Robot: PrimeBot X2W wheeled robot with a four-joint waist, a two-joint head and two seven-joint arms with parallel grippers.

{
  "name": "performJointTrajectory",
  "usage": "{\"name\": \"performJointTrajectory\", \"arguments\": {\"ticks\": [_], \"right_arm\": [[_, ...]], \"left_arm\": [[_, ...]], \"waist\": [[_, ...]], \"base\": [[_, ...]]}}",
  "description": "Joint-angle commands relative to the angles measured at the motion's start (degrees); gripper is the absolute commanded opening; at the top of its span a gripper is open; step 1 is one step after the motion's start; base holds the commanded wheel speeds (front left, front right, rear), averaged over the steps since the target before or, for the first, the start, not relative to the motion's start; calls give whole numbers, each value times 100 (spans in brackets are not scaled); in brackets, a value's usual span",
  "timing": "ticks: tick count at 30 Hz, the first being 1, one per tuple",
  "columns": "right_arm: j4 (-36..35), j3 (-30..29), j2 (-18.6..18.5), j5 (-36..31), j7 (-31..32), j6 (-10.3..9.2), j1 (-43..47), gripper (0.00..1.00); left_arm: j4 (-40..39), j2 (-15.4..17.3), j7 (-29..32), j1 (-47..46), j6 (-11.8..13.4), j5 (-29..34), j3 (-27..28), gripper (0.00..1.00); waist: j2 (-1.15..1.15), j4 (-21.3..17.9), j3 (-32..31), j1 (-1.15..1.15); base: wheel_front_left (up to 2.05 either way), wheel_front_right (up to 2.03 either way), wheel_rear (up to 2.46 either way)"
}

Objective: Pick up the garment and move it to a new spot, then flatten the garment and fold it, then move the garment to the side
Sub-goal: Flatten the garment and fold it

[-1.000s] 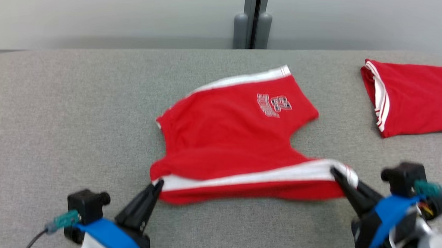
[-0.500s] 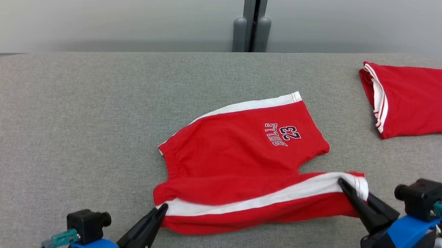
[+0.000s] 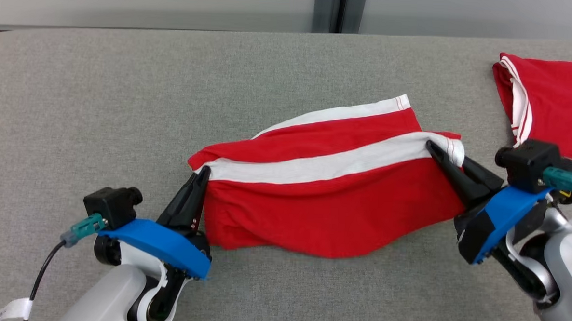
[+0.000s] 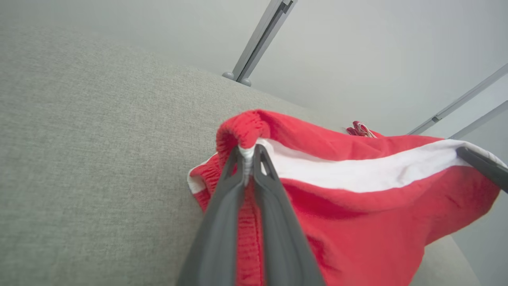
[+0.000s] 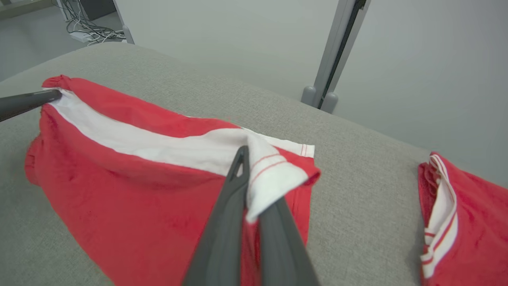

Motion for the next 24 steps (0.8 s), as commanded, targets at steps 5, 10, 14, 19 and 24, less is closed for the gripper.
{"name": "performJointTrajectory", "arguments": {"ticks": [5, 10, 14, 19, 24], "right_arm": [[830, 348, -93, 117, -383, 1, -926, 0], [1573, 648, -87, 209, -595, 1, -1596, 0], [2082, 849, -61, 232, -764, 1, -1975, 0], [2610, 1020, 15, 229, -938, 1, -2297, 0], [3093, 1081, 130, 240, -966, 1, -2466, 100]], "left_arm": [[535, -269, -133, -510, -47, 134, 44, 0], [893, -508, -216, -775, -42, 214, 54, 0], [1120, -655, -260, -986, -24, 293, 50, 0], [1321, -818, -313, -1149, 3, 379, 107, 0], [1464, -958, -338, -1189, -103, 432, 71, 100]], "waist": [[0, 95, 374, -1], [0, 177, 655, -1], [0, 253, 845, -1], [0, 304, 993, -1], [0, 307, 1008, -1]], "base": [[0, 0, 0], [0, 0, 0], [0, 0, 0], [0, 0, 0], [0, 0, 0]]}}
